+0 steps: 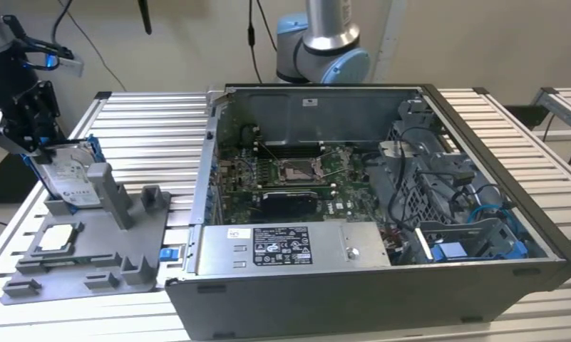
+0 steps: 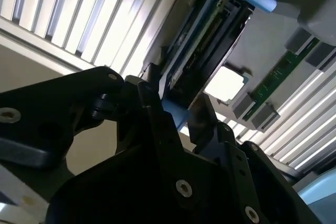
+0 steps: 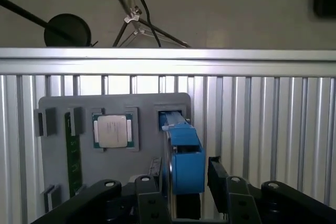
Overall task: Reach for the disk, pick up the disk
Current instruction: 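Pick up the disk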
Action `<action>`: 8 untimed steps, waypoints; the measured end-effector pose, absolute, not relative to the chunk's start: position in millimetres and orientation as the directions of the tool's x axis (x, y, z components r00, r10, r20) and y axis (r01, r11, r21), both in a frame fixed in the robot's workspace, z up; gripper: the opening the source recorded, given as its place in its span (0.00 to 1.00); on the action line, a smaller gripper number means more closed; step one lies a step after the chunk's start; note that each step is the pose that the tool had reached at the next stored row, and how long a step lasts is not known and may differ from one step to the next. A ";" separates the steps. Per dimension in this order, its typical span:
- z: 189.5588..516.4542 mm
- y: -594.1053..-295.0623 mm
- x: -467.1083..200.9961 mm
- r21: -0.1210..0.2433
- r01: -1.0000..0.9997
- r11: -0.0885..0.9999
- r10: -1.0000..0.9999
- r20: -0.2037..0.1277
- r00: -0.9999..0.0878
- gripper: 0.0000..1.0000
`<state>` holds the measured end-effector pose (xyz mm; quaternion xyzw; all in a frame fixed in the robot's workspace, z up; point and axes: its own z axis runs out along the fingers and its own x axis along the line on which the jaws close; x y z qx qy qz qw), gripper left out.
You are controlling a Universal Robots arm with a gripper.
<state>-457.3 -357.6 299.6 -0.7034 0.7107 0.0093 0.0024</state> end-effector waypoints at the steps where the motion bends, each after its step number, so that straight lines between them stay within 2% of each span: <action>1: 297.8 -357.5 -457.3 0.010 -1.000 0.010 -1.000 -0.016 -0.010 1.00; 8: 285.2 -357.4 -457.3 0.009 -1.000 0.008 -1.000 -0.017 -0.009 1.00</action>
